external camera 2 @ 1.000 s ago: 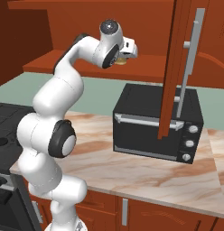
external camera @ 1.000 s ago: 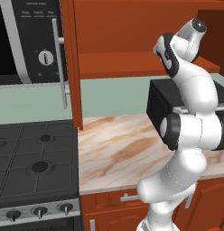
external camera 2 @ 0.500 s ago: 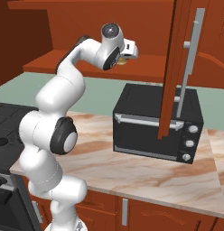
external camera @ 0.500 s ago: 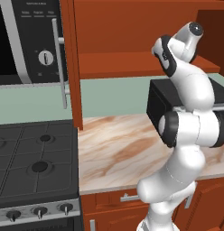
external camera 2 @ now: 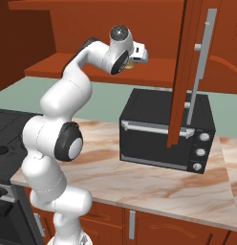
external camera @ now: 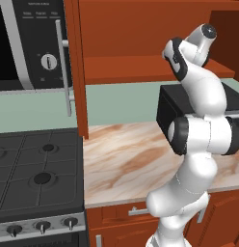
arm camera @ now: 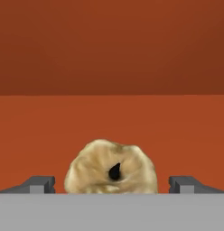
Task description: Get the candle and the liquor from the cabinet and move them to the dining counter.
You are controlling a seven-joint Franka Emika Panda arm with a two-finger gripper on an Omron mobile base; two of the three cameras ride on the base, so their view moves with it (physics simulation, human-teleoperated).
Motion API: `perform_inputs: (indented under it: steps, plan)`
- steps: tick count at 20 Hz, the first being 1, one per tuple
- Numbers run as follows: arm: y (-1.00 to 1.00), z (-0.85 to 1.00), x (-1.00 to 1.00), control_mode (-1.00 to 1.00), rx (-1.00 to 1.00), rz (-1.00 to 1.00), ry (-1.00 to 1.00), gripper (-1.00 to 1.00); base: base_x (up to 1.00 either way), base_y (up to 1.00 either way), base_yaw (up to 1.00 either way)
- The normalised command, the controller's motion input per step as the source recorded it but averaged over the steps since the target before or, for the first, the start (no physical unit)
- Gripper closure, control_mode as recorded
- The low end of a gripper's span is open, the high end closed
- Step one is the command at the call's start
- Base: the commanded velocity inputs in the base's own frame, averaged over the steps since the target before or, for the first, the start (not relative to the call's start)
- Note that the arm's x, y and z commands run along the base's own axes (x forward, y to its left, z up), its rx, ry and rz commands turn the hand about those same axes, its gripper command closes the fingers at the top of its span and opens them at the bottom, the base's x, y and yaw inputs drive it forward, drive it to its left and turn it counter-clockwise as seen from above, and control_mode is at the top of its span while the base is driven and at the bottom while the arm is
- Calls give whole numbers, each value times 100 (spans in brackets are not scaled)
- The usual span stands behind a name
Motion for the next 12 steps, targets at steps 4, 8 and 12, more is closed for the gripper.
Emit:
perform_inputs:
  steps: [4, 8, 12]
  plan:
    - [-12, -7, 0, -100, 0, 0, 0, -100, 0, 0, 0]
    - [-2, -14, 0, -100, 0, 0, 0, -100, 0, 0, 0]
    - [0, -8, 8, -100, 0, 0, 0, 100, 0, 0, 0]
